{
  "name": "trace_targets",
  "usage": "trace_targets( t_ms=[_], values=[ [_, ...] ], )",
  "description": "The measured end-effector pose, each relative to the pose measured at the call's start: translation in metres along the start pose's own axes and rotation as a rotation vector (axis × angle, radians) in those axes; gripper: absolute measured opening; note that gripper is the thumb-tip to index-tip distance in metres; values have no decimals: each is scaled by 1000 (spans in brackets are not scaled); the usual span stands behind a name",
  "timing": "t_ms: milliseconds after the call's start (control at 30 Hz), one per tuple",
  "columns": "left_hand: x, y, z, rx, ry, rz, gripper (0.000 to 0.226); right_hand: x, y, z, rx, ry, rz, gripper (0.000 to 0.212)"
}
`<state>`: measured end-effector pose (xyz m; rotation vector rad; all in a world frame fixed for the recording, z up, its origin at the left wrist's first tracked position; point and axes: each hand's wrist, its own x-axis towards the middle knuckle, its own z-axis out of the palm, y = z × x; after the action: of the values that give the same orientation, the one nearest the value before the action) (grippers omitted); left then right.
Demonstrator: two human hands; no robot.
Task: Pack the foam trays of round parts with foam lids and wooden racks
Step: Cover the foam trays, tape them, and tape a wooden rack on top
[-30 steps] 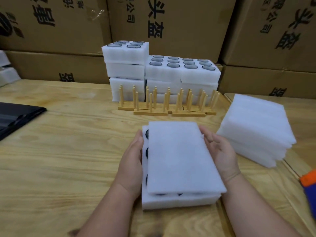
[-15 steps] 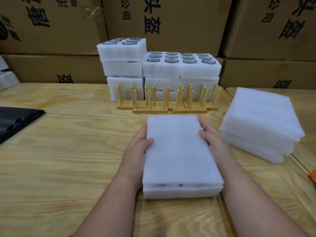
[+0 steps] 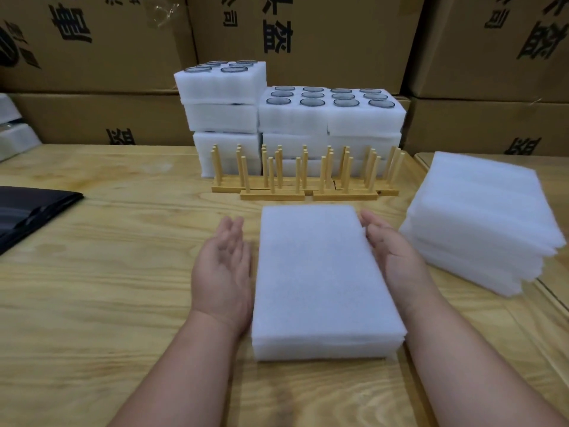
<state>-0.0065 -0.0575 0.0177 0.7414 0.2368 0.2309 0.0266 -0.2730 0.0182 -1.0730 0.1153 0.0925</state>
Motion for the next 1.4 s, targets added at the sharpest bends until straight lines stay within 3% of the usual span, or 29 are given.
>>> trace_targets(
  t_ms=[100, 233, 400, 533, 633, 767, 933, 1000, 1167, 1400],
  values=[
    [16, 9, -3, -89, 150, 99, 45, 6, -2, 0, 69, 49, 31, 33],
    [36, 9, 2, 158, 207, 243, 30, 11, -1, -3, 126, 55, 52, 23],
    [73, 9, 3, 393, 307, 374, 33, 21, 0, 0, 130, 71, 37, 24],
    [107, 9, 3, 605, 265, 400, 33, 30, 0, -1, 75, 76, 6, 31],
    [136, 5, 7, 896, 223, 437, 30, 33, 4, -7, -35, 74, -77, 32],
    [164, 0, 10, 1278, 307, 410, 47, 33, 7, -11, -51, 72, -124, 34],
    [181, -1, 9, 1416, 354, 365, 31, 39, 5, -8, 38, 120, -67, 25],
    [179, 0, 10, 1381, 366, 380, 26, 39, 2, -3, 71, 137, -39, 27],
    [162, 5, 8, 1018, 470, 572, 16, 37, 1, 0, 77, 136, -33, 34],
    [129, 12, -5, 526, 517, 535, 18, 33, 0, 2, 92, 126, -31, 32]
  ],
)
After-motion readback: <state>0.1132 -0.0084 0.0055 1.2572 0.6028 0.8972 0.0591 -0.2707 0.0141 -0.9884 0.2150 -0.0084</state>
